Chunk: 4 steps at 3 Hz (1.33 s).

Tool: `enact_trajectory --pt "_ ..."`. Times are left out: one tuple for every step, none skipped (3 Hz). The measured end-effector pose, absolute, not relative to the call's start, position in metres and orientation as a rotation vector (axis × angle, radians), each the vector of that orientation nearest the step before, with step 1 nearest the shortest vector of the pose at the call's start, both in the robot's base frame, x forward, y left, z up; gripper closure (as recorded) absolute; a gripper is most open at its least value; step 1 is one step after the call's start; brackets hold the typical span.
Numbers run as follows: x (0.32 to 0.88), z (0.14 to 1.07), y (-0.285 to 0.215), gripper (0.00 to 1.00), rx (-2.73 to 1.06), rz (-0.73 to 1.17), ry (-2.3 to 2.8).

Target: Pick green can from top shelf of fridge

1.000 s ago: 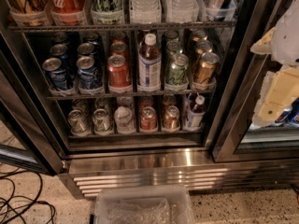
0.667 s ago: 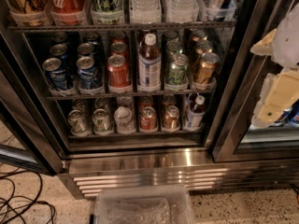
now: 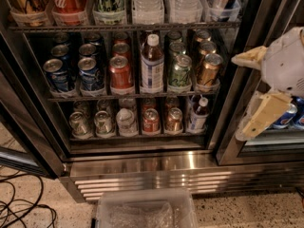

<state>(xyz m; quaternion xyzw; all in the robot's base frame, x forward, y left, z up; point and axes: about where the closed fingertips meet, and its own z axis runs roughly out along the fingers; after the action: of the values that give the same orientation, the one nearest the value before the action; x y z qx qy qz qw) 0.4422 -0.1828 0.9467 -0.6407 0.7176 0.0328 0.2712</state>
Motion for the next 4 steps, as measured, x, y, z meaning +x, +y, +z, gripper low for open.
enact_trajectory --pt "0.442 0.937 -0.159 0.00 -1.745 0.169 1.775" --pt "0.440 0.932 -0.136 0.00 -1.774 0.237 1.645" --pt "0.431 0.930 -0.116 0.00 -1.789 0.289 1.546" --pt "0.431 0.930 -0.116 0.00 -1.789 0.289 1.546"
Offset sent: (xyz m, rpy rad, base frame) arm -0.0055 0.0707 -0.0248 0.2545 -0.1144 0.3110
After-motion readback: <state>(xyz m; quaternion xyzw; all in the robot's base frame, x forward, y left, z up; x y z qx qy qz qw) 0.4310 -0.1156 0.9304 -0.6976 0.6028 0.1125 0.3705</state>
